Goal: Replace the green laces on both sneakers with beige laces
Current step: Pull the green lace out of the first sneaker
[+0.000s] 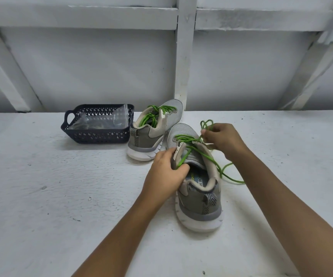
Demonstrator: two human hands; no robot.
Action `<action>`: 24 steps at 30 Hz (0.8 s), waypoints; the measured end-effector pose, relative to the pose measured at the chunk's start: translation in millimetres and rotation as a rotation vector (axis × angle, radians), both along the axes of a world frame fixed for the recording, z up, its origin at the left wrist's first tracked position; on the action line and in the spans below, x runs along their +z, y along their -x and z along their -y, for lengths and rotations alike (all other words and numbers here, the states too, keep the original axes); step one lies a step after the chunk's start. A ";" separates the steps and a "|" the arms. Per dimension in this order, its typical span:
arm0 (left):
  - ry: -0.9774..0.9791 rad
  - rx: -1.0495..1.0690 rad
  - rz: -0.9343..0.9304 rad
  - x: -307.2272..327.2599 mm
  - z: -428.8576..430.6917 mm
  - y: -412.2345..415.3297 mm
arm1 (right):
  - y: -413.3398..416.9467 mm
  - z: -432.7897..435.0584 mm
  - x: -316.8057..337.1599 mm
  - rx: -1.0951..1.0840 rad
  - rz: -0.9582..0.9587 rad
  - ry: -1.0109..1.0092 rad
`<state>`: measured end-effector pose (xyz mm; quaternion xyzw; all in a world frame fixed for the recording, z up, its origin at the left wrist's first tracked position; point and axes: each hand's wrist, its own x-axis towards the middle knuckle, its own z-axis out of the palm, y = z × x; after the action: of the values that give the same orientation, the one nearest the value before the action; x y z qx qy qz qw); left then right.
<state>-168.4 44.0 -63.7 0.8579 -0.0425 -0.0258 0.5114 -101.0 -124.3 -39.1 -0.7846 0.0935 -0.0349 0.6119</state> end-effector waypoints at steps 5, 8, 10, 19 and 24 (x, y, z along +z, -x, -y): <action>0.000 0.005 0.004 1.7 1.1 0.8 | -12.1 25.5 13.0 -0.373 0.209 -0.248; -0.005 0.001 0.012 2.3 1.5 1.4 | -10.7 21.7 6.2 -0.330 0.141 -0.322; -0.003 0.002 0.014 2.6 1.0 1.4 | -4.5 14.0 0.2 -0.260 0.016 -0.289; 0.019 -0.001 0.007 3.8 0.6 2.6 | 3.3 -12.3 -3.7 -0.005 -0.077 0.117; -0.005 -0.006 -0.004 4.0 -0.5 2.6 | -6.9 -1.2 1.9 -0.122 0.026 -0.125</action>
<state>-171.0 44.5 -59.7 0.8591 -0.0438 -0.0293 0.5091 -94.1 -123.2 -37.2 -0.7373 0.1351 -0.0765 0.6575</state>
